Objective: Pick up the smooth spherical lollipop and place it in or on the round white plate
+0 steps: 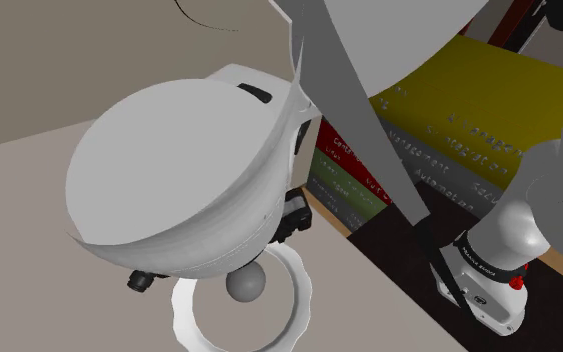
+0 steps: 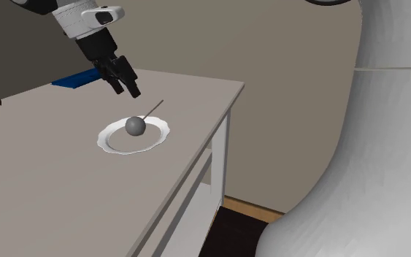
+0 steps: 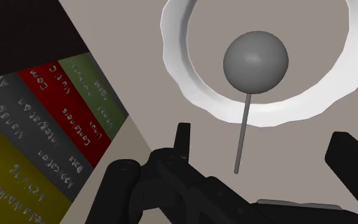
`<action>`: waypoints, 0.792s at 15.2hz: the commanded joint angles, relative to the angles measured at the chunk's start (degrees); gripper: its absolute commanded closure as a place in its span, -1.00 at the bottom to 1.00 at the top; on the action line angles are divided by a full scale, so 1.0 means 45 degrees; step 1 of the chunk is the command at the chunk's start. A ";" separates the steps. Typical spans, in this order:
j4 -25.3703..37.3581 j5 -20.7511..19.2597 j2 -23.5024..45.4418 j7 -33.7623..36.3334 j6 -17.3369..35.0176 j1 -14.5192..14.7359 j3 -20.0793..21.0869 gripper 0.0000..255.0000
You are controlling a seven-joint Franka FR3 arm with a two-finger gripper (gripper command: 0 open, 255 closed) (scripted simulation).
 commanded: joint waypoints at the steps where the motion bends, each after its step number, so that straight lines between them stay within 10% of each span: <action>1: 0.0000 0.0000 0.0000 0.0000 0.0000 0.0000 0.0000 -1.00; 12: 0.2143 -0.0314 0.0564 0.0035 -0.1825 0.0920 0.0021 -1.00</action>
